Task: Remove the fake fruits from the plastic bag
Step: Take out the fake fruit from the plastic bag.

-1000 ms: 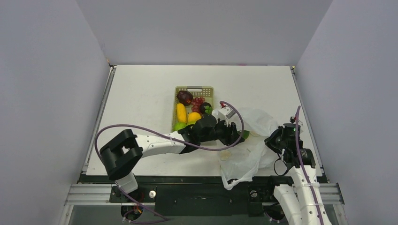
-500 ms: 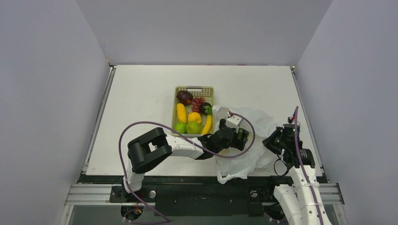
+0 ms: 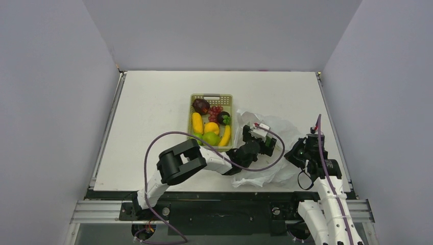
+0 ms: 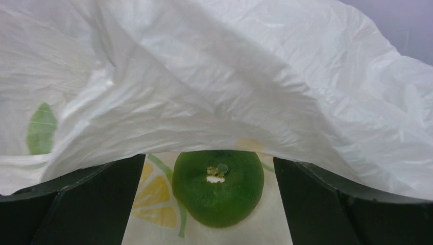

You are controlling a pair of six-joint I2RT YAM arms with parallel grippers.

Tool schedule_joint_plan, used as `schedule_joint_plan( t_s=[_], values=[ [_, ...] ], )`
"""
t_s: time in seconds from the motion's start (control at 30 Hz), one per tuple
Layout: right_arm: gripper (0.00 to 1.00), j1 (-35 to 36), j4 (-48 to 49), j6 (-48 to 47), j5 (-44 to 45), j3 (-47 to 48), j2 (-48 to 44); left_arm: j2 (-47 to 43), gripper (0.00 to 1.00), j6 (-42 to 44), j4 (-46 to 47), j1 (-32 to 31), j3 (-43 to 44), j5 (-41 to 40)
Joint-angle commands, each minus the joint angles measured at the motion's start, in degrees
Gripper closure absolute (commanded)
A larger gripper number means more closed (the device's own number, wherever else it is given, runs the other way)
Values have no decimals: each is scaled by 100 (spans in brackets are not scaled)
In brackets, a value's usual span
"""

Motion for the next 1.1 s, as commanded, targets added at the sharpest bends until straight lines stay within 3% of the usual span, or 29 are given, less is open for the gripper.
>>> schedule_joint_plan(
  t_s=[0.0, 0.27, 0.53, 0.77, 0.93, 1.07],
  values=[
    [100, -39, 26, -82, -100, 230, 66, 705, 3, 476, 920, -59, 680, -190],
    [100, -29, -20, -25, -275, 388, 126, 1418, 7, 748, 1103, -35, 1248, -232],
    [100, -24, -140, -43, -227, 519, 53, 1472, 39, 943, 1288, -64, 1331, 29],
    [100, -29, -120, -21, -214, 426, 51, 1038, 62, 1001, 1271, -94, 860, 232],
    [100, -34, -103, 9, 13, 448, -7, 229, 80, 692, 859, -103, 356, 767],
    [100, -38, 20, 32, 277, 455, 27, -535, 87, 133, 36, -91, -42, 1595]
  ],
)
